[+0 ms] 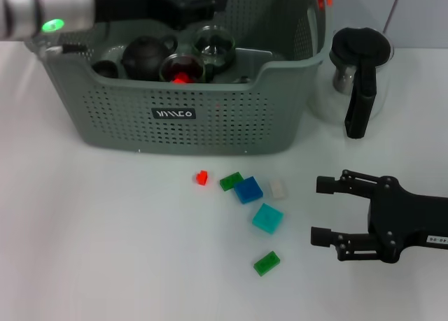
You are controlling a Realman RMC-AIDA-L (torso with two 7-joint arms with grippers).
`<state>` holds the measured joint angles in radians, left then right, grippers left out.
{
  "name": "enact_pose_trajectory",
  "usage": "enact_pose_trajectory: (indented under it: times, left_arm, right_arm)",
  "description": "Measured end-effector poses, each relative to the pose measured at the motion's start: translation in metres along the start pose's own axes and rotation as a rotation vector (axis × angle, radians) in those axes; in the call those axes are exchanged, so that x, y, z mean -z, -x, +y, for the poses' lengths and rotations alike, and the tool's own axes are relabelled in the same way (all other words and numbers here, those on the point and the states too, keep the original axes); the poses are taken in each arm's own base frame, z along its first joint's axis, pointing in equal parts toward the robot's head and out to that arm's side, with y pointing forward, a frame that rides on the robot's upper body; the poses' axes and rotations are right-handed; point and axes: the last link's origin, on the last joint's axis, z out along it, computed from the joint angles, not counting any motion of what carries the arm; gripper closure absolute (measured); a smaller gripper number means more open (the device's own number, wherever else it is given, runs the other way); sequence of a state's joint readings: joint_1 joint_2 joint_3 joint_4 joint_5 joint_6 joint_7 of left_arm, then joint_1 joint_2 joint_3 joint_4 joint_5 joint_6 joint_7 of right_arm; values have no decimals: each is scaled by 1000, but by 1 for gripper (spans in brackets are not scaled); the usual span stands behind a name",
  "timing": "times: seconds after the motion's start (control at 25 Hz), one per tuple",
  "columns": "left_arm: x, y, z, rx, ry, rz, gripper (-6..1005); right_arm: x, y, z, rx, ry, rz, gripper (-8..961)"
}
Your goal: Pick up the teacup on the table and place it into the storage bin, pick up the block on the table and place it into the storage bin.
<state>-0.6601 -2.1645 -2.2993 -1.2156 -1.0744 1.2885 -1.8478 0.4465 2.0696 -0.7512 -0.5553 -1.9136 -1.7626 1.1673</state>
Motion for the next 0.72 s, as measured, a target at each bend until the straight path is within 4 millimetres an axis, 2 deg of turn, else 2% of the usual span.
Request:
enact_pose_trajectory:
  times: [0.2, 0.32, 0.48, 0.72]
  left_arm:
    - [-42, 14, -16, 51, -188, -140, 555]
    - [-59, 23, -17, 61, -208, -219, 554]
    - [-68, 24, -18, 112, -228, -266, 553]
    - [-70, 25, -18, 131, -254, -319, 552]
  right_arm:
    - [-1, 0, 0, 0, 1, -2, 43]
    - [-2, 1, 0, 2, 3, -2, 43]
    - [-1, 1, 0, 0, 2, -3, 43]
    - [-1, 0, 0, 0, 1, -3, 43]
